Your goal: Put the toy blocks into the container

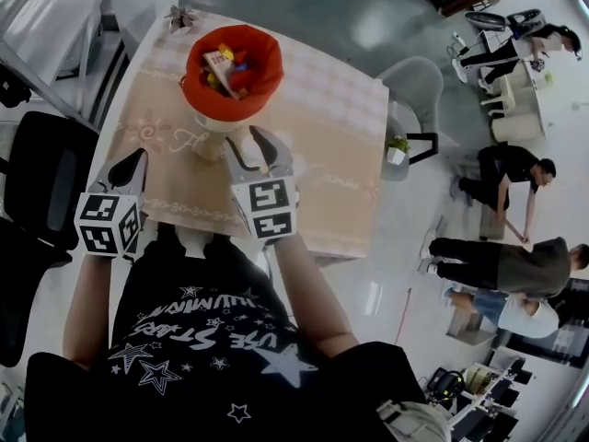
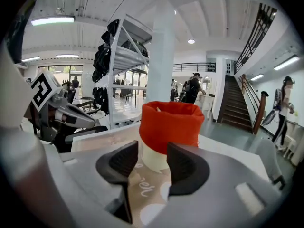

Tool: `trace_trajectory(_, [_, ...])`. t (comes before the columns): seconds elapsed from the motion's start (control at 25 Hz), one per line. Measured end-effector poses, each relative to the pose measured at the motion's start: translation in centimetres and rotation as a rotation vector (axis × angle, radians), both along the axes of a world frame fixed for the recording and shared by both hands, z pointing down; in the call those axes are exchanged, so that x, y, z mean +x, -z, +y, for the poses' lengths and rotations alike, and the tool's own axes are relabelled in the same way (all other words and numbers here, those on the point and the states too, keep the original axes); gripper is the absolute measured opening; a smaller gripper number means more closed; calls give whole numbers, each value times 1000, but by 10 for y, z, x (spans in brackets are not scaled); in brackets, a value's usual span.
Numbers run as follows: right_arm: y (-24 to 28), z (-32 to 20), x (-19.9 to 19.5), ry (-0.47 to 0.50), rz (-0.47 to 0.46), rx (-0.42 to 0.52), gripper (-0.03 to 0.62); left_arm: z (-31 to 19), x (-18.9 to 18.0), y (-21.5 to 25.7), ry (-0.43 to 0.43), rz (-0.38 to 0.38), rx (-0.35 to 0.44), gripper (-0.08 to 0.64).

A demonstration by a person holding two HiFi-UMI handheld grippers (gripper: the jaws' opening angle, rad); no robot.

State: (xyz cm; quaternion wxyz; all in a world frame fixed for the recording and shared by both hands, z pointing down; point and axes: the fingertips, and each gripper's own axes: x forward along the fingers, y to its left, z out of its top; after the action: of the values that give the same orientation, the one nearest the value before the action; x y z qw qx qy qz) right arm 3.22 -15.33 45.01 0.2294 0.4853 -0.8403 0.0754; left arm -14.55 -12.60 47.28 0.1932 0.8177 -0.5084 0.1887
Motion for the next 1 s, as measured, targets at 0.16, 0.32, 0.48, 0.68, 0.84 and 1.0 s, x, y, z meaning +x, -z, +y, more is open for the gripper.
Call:
trace_trajectory(0.16, [-30,9,-11,51,22,-80,192,4,-5,-5,18,0,-16,8])
trace_trajectory(0.32, [-56,17,-20,96,48,-152,192,7,-8,-10,26,-2,-28,8])
trace_trajectory(0.48, [-79,21,-27,145,80,-224,192,9,-11,-14,31,-4,-41,8])
trace_trajectory(0.68, [-99,26,-36,197,116,-279,192,13,-15,-20,36,-8,-56,8])
trace_trajectory(0.84, [-110,22,-38,216,154,-295,193,11,-21,-25,48,-8,-66,8])
trace_trajectory(1.0, [-121,20,-39,238,202,-317,193,12,-25,-29,60,-7,-78,8])
